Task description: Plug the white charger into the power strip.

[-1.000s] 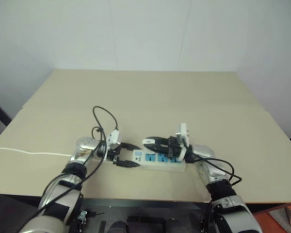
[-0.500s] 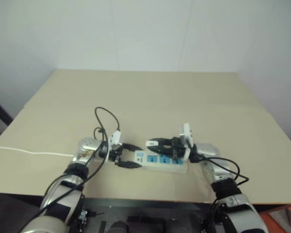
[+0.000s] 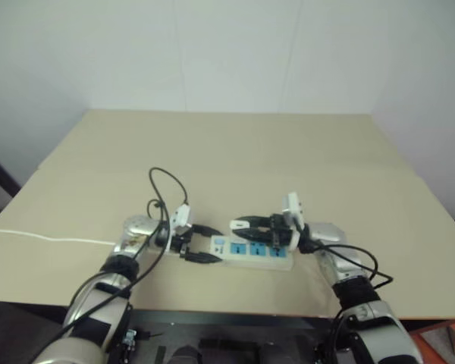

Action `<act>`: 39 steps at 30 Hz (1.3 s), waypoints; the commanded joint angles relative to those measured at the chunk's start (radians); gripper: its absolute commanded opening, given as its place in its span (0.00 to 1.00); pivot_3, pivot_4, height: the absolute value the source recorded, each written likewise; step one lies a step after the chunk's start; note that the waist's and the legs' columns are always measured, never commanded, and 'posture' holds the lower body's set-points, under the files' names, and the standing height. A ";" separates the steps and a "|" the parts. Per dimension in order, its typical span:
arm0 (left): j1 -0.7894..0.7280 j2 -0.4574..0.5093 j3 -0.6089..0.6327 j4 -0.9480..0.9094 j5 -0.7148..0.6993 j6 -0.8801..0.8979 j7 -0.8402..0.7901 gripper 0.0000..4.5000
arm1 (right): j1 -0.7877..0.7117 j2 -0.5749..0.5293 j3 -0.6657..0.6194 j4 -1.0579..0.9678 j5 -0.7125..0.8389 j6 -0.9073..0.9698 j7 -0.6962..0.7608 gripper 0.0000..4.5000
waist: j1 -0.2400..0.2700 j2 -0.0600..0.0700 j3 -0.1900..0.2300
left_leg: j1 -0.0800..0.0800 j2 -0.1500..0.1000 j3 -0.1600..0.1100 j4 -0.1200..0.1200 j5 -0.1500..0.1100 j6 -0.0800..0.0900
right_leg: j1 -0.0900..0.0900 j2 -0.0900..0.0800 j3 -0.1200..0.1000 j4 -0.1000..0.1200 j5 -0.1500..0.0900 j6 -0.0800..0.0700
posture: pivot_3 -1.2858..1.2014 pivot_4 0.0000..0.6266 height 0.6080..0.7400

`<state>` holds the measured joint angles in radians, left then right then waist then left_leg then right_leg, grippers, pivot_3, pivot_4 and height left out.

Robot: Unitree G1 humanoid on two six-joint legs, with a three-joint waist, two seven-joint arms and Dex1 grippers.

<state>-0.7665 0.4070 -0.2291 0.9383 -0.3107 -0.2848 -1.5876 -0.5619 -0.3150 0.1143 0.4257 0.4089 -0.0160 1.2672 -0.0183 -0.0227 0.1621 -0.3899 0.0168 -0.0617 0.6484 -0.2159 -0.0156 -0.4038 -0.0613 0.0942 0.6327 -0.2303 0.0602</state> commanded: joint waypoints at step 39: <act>0.014 0.006 0.005 0.005 0.035 -0.026 -0.027 0.71 | -0.025 -0.094 0.019 0.165 -0.083 -0.077 0.077 0.25 | 0.003 0.000 0.000 | 0.001 0.000 0.000 0.000 0.000 0.000 | 0.001 0.000 0.000 -0.001 0.000 0.000 | 0.52 0.24 1.00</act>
<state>-0.7662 0.3923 -0.2189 0.9507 -0.2975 -0.3027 -1.5840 -0.6270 -0.3593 0.1516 0.5504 0.3992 -0.0512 1.3530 -0.0153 -0.0226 0.1623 -0.3892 0.0167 -0.0616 0.6480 -0.2159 -0.0156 -0.4026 -0.0614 0.0943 0.6314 -0.2303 0.0606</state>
